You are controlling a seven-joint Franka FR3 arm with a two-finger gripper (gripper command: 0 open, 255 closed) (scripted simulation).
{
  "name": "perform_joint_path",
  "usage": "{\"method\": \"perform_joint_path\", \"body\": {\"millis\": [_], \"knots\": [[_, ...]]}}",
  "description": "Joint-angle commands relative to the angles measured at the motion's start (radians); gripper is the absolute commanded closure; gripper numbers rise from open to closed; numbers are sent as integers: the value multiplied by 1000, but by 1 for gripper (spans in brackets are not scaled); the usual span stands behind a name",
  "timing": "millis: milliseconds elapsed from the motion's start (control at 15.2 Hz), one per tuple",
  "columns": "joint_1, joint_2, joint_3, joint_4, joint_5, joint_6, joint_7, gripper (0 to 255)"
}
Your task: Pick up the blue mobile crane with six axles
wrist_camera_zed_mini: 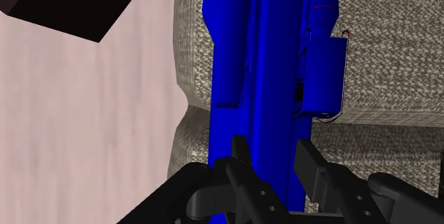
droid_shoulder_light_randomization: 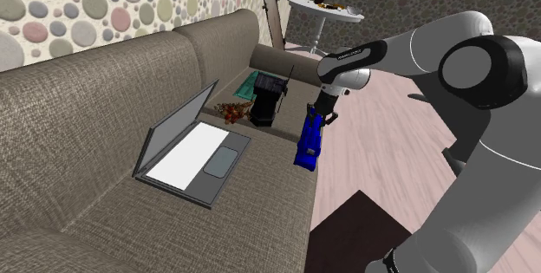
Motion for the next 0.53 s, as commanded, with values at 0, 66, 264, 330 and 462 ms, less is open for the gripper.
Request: {"method": "perform_joint_path", "body": {"millis": [0,66,264,330,462], "knots": [[0,1,0,0,0,0,0,255],[0,2,0,1,0,0,0,255],[1,-20,-2,16,-9,-35,9,255],[1,-26,-3,21,-12,-47,12,255],[2,-40,-4,33,-17,-70,18,255]]}}
